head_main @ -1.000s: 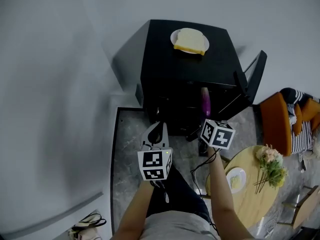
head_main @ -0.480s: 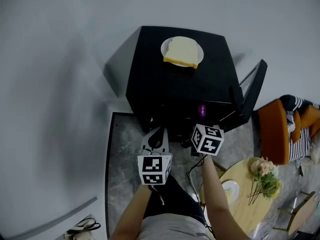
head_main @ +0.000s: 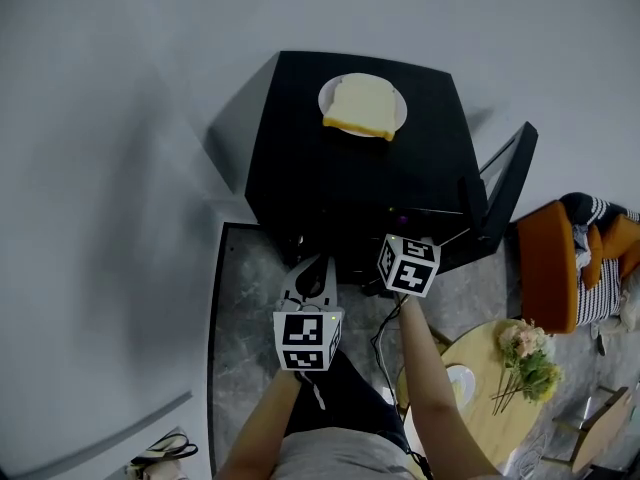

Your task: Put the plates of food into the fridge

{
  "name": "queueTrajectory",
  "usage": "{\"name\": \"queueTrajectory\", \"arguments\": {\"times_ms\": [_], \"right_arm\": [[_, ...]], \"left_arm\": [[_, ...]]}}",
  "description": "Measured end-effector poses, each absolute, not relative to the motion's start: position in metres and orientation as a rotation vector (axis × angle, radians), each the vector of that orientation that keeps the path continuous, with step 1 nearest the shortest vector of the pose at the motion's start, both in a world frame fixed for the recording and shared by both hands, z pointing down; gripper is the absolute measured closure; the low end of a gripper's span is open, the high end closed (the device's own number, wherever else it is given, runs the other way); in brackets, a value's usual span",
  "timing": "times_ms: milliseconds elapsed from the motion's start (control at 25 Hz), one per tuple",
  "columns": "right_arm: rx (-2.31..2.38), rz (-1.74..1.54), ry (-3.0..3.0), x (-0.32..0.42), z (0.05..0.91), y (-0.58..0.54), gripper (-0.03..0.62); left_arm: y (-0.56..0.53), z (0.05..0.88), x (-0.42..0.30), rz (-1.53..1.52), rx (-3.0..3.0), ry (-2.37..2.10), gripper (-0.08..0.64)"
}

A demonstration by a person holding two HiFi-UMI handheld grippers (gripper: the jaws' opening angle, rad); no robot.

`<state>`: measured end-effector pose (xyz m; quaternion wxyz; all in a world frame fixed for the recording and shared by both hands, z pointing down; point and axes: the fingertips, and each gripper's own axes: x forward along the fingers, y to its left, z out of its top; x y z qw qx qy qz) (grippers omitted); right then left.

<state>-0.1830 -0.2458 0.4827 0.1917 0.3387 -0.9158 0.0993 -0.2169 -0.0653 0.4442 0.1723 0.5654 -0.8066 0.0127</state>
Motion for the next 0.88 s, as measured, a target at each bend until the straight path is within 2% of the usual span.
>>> {"name": "queueTrajectory", "arguments": {"times_ms": [400, 760, 840, 880], "right_arm": [[0.996, 0.310, -2.587, -0.186, 0.485, -0.257, 0.359], [1.067, 0.269, -2.638, -0.158, 0.470, -0.226, 0.359], [1.097, 0.239, -2.673, -0.149, 0.469, -0.217, 0.363], [1.108, 0.210, -2.683, -0.147, 0.470, -0.214, 0.395]], "left_arm": [[-0.057, 0.445, -0.217, 0.067, 1.617, -2.270, 0.552], [-0.059, 0.439, -0.219, 0.059, 1.651, -2.268, 0.552], [-0.058, 0.438, -0.218, 0.044, 1.655, -2.264, 0.552], [-0.057, 0.439, -0.218, 0.037, 1.656, -2.260, 0.552]]}}
